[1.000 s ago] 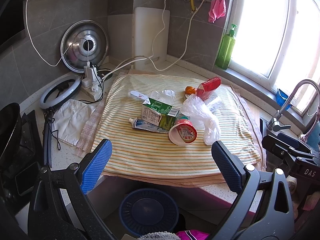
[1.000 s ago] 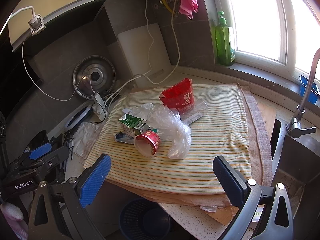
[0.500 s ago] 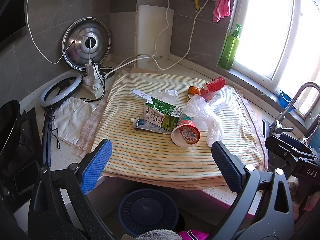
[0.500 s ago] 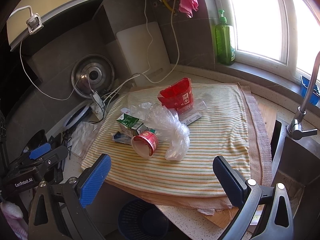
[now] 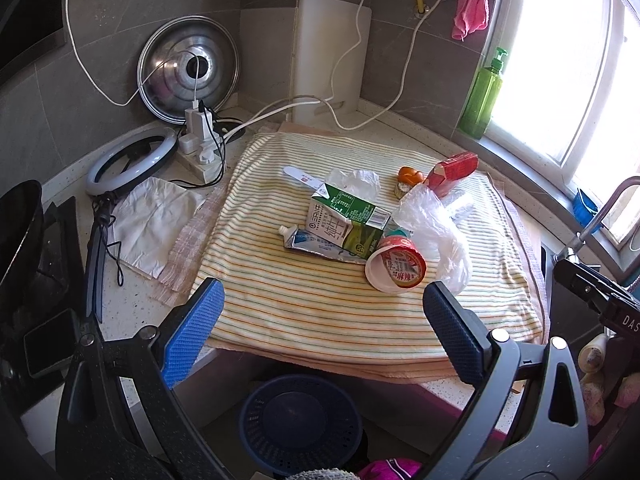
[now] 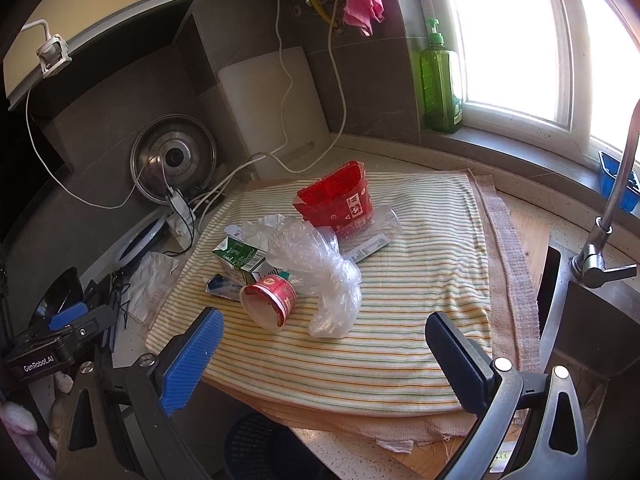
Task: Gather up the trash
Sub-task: 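Grasp the bubble-wrap bag with the right tool while the left tool grasps the red-and-white cup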
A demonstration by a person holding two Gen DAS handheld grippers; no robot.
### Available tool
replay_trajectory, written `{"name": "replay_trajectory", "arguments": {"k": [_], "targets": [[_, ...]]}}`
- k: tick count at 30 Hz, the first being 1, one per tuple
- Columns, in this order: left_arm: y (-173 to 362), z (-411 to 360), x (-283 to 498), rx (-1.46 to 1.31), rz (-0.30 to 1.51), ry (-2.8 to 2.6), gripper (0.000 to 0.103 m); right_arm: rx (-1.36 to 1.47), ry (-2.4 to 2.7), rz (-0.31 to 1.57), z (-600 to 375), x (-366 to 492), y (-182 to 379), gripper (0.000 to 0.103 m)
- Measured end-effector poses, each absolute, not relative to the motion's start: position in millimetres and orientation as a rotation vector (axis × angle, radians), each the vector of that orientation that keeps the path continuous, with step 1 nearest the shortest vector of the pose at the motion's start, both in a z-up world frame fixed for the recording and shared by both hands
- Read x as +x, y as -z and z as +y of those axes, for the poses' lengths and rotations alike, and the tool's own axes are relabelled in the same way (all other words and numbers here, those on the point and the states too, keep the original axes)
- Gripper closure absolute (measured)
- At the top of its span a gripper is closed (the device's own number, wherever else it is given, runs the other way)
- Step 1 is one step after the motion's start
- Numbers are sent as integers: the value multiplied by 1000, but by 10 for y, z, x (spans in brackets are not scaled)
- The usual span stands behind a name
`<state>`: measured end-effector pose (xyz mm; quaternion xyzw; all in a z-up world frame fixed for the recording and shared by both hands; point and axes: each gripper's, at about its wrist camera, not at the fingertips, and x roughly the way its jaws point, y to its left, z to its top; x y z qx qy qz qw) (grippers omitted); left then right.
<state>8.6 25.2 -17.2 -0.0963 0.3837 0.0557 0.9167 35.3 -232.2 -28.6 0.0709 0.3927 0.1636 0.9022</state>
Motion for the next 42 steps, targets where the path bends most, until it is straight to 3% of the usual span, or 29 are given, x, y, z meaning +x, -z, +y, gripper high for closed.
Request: {"name": "replay_trajectory", "arguments": {"k": [3,8,20,24,33,42], "targets": [[254,313,141,-222,813,-107,6,131,-362,850,-2324,497,354,2],[422,318,251,-257,865,-59,22,126,-409,920,-2308,760,548,7],[887,118,743,-299,980,74,53,163,-456,1094,-2259,1280,1094,29],[995,67,925,-296,1009,101,57,191,-466,1135,-2265,1408,1205,34],[1195,-52,1292,-257,1054,143,63,254,-464,1173,-2288,1635,1343,36],[1367,-19,1558,-269,1081,139,78,266,-470,1202,-2239,1784,1486,39]]}}
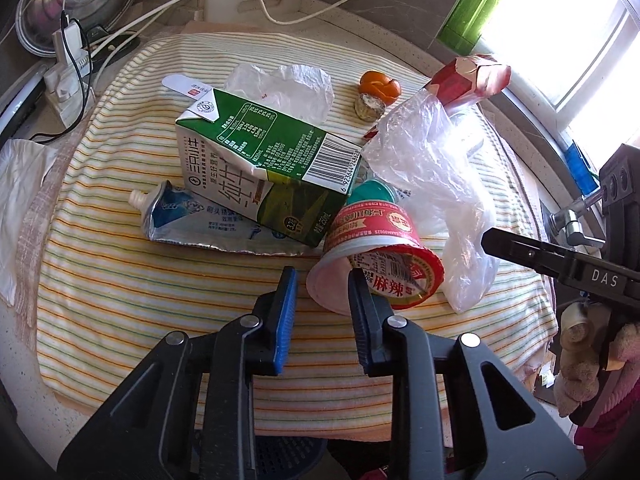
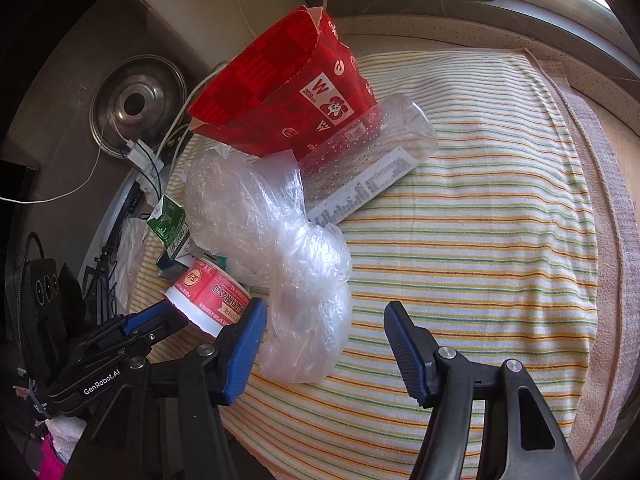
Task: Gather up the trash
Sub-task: 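Grasp the bubble-wrap bag with the right tool while the left tool grasps the red-and-white cup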
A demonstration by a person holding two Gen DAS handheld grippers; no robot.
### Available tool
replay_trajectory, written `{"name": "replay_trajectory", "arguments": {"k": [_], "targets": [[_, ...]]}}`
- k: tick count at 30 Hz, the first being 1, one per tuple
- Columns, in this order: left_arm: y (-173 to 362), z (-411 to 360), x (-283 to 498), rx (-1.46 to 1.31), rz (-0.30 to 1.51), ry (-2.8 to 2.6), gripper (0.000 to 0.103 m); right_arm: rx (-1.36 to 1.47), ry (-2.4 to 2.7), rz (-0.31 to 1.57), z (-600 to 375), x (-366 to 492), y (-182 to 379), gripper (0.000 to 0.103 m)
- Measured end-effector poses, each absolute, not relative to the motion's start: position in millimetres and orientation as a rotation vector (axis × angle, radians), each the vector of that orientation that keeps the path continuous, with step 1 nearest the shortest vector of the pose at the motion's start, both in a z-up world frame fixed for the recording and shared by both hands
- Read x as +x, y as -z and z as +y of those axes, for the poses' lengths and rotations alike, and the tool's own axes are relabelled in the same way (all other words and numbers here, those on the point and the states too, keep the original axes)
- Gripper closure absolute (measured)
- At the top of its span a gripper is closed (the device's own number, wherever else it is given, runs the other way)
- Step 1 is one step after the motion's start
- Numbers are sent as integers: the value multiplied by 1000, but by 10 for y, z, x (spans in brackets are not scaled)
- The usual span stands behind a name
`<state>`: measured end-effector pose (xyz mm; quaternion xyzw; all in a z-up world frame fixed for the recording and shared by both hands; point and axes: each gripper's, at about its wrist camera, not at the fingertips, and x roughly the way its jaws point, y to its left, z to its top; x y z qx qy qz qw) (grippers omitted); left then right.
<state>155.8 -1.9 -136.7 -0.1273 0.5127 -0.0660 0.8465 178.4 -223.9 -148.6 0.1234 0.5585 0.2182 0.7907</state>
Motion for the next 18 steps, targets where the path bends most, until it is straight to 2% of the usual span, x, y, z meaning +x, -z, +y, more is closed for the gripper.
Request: {"name": "replay_trajectory", "arguments": {"k": [10,11,14,16,18], "targets": [[1466,4,1672,-290,1091,136,78,304,-479,1241,-2206,1875,1625,46],[1472,0,1673,-291,1091,136,83,309,-480,1243,-2201,1876,1634,46],[1480,-14,1673,-303,1091,133,85,325,-486,1252,-2184,1889,1654,50],[1476,-10,1654,-311,1088,130,93,333,-492,1257,-2177,1901,1665,59],[1467,-7,1640,-317,1085,134,94,339,-497,1261,-2160,1898,1667,62]]}}
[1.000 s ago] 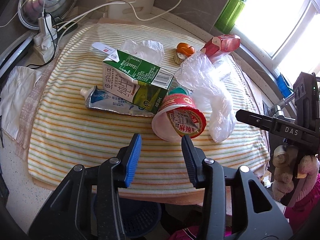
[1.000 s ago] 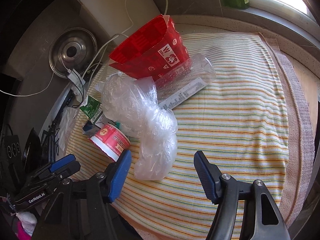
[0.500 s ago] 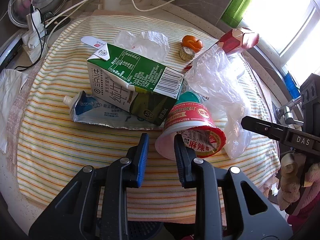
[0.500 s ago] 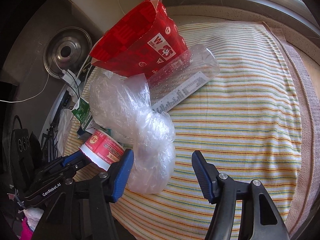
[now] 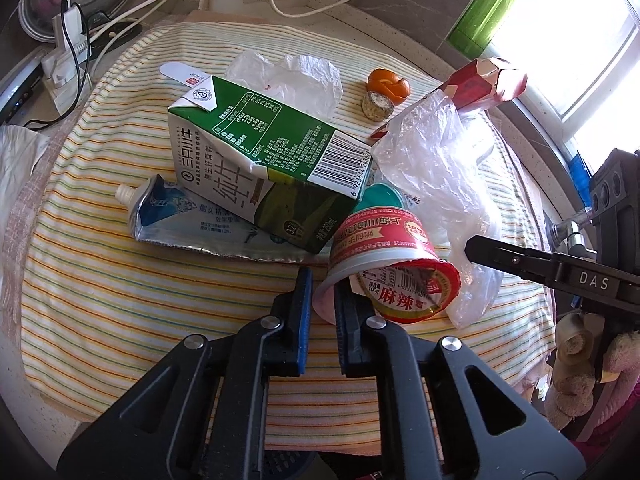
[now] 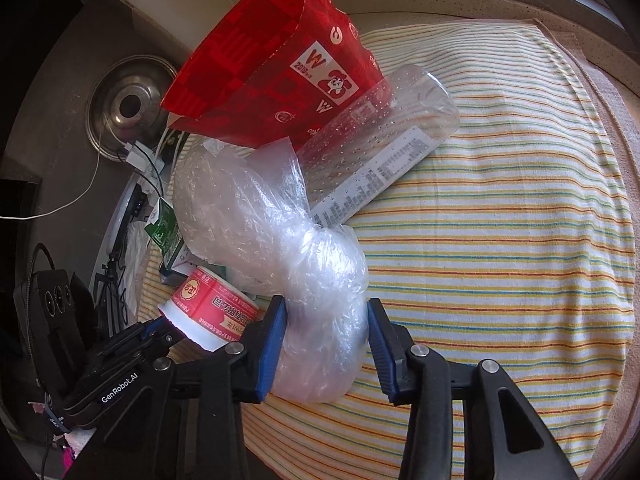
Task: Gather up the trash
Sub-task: 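Grasp the bubble-wrap bag with the right tool while the left tool grasps the red-and-white cup, then carry the bubble-wrap bag and red-and-white cup down over the blue wastebasket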
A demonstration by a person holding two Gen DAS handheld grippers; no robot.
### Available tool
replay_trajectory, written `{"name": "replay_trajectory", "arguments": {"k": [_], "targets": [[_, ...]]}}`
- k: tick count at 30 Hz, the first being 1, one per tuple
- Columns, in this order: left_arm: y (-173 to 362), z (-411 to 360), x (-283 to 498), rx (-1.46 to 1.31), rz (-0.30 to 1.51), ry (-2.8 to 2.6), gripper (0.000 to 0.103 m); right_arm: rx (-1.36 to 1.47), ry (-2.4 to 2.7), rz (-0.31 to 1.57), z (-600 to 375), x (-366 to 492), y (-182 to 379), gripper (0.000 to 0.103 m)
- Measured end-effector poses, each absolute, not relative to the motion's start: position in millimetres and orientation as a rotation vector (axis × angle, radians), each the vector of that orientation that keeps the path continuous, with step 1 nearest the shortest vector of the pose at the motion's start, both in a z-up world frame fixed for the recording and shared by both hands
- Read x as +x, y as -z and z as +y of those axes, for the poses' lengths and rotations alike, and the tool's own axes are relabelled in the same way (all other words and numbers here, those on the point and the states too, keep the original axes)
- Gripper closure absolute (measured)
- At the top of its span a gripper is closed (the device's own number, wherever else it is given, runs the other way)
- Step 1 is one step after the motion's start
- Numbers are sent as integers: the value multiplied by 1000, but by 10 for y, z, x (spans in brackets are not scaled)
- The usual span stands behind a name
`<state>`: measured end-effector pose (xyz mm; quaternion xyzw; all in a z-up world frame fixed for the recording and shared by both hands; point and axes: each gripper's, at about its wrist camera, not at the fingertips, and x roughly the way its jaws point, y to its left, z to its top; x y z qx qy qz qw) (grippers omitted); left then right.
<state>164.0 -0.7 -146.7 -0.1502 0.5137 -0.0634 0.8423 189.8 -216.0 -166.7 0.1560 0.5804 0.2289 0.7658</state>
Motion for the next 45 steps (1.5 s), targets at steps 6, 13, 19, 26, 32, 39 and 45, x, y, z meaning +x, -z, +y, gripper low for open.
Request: {"name": "replay_trajectory", "arguments": {"k": [6,13,19,26,32,39,45], "targets": [[1419,-35,1554,-303,1072,133,98,354,-494,1260,-2184,1862,1654,70],[1356,-36,1442,-302,1053,139,99,363,-483,1231,-2238,1734,1587,77],[1304,-5,1327,-304,1041,142,100,361,-473,1201,-2305,1584,1496,78],[1272,125,1168,-325,1034,126,100,350,-477,1177,-2348,1392,1397,78],[1231,230,1033,-331,1025,113,100,339,-486,1170,-2326,1204,1362,78],[1184,340,856,-340,1017,112,100,319,-491,1147,-2274,1015,1270,78],[1149,410,632,-331,1011,111,100,307,-499,1135,-2160,833,1193,78]]}}
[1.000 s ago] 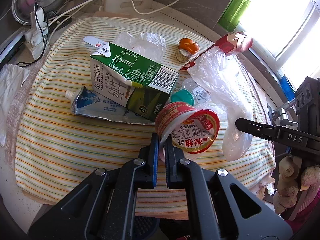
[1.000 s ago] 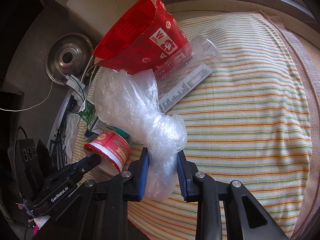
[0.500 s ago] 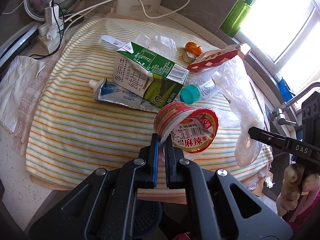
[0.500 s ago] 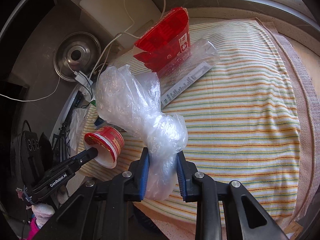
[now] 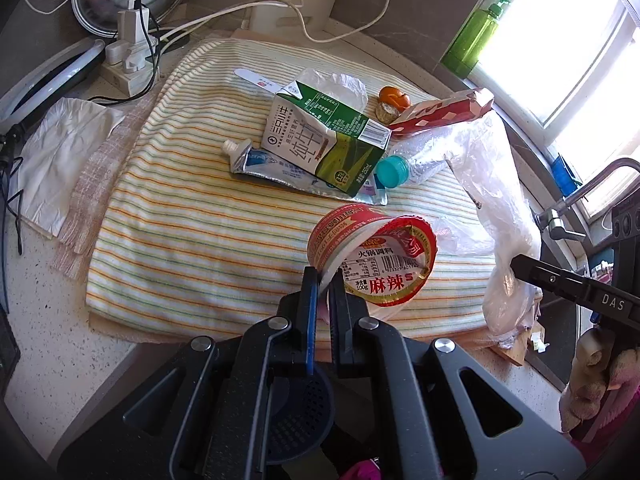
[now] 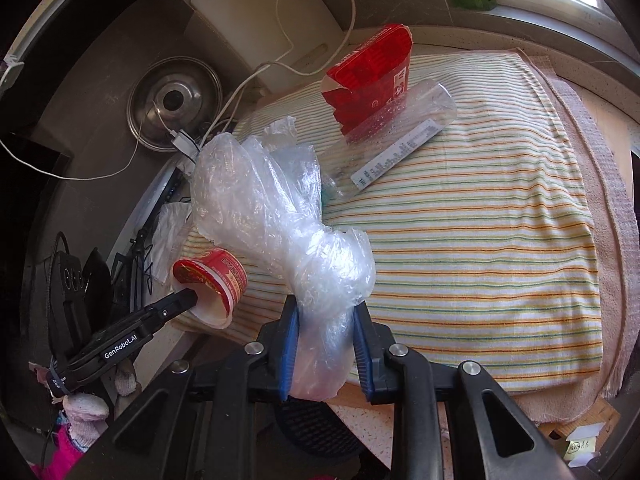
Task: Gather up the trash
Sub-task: 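Carry the bubble-wrap bag and red-and-white cup down over the blue wastebasket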
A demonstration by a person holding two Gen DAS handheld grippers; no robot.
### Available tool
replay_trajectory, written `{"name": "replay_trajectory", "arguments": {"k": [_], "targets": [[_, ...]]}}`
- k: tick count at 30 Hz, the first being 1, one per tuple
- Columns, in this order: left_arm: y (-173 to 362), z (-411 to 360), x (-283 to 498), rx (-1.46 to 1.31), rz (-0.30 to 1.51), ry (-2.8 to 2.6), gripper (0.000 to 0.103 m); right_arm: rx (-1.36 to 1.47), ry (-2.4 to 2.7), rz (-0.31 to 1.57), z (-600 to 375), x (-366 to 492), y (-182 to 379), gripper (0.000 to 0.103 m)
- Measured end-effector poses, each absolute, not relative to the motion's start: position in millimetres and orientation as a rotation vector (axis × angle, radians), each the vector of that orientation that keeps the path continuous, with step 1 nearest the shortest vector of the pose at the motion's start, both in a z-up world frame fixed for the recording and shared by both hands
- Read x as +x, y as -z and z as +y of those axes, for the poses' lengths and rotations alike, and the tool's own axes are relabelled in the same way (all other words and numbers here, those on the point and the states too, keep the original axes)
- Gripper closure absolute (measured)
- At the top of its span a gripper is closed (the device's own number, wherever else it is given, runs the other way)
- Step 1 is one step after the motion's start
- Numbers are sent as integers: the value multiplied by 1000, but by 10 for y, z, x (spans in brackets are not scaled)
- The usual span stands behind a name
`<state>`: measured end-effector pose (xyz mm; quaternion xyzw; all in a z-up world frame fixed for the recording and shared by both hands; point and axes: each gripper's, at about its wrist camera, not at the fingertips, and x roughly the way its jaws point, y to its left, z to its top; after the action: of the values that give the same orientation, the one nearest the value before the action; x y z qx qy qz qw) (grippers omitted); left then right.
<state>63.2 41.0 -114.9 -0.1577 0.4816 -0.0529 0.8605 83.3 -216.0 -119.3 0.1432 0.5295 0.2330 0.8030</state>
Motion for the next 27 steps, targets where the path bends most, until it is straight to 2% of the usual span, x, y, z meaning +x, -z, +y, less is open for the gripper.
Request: {"name": "replay_trajectory", "arguments": {"k": [14,27], "targets": [[1274,651,-6,-324,1028,94,100,279,-525,1143,-1832,301,1190,78],[1584,804,-467,-349,1089,84,100,234,-534,1201,-1542,-109,1435,78]]}}
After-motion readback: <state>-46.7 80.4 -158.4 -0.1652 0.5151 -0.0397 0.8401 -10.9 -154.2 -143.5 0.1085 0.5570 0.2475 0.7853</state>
